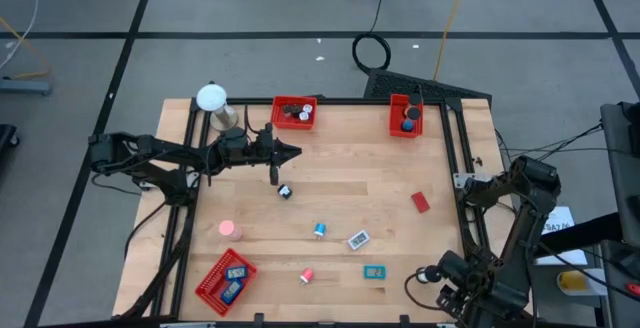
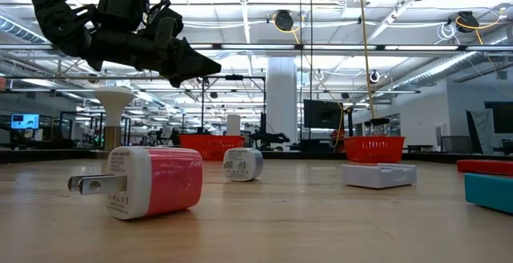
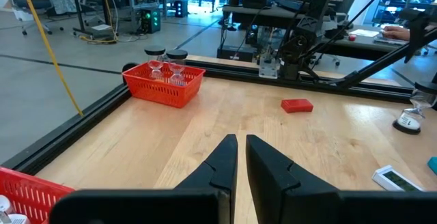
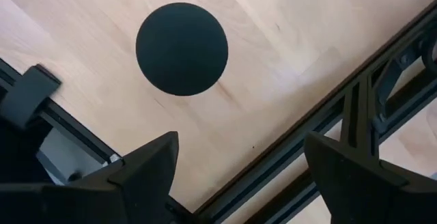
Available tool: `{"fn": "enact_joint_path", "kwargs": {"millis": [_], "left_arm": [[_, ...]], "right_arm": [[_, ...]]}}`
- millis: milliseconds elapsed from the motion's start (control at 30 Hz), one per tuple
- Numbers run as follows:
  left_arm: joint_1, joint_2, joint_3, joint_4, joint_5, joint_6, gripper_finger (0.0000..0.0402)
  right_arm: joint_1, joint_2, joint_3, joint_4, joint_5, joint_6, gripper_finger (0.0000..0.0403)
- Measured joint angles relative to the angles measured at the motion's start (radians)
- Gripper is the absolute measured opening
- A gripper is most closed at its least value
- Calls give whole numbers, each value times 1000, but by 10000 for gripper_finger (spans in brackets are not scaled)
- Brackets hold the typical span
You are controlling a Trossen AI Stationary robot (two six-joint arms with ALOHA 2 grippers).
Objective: Pick & Place Office items
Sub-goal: Put the white hourglass into the top right red basket
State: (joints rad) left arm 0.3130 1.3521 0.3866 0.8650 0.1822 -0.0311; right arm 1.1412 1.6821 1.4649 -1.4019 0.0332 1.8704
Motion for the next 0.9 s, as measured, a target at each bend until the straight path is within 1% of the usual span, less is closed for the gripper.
{"fn": "enact_joint_path", "kwargs": {"millis": [167,333,500,600,800,900], "left_arm": [[0,0,0,0,0,0,31],[0,0,0,0,0,0,31],[0,0,0,0,0,0,31],[0,0,0,0,0,0,31],[0,0,0,0,0,0,31],[0,0,0,0,0,0,31]], "right_arm": [[10,0,-25,65,100,-7,311],[27,0,-80,124,70,-2,311],[45,0,-122,148,98,2,311],[47,0,-144,181,97,-7,311],[46,0,-150,199,104,-54,311],[46,0,-150,198,156,-80,311]]}}
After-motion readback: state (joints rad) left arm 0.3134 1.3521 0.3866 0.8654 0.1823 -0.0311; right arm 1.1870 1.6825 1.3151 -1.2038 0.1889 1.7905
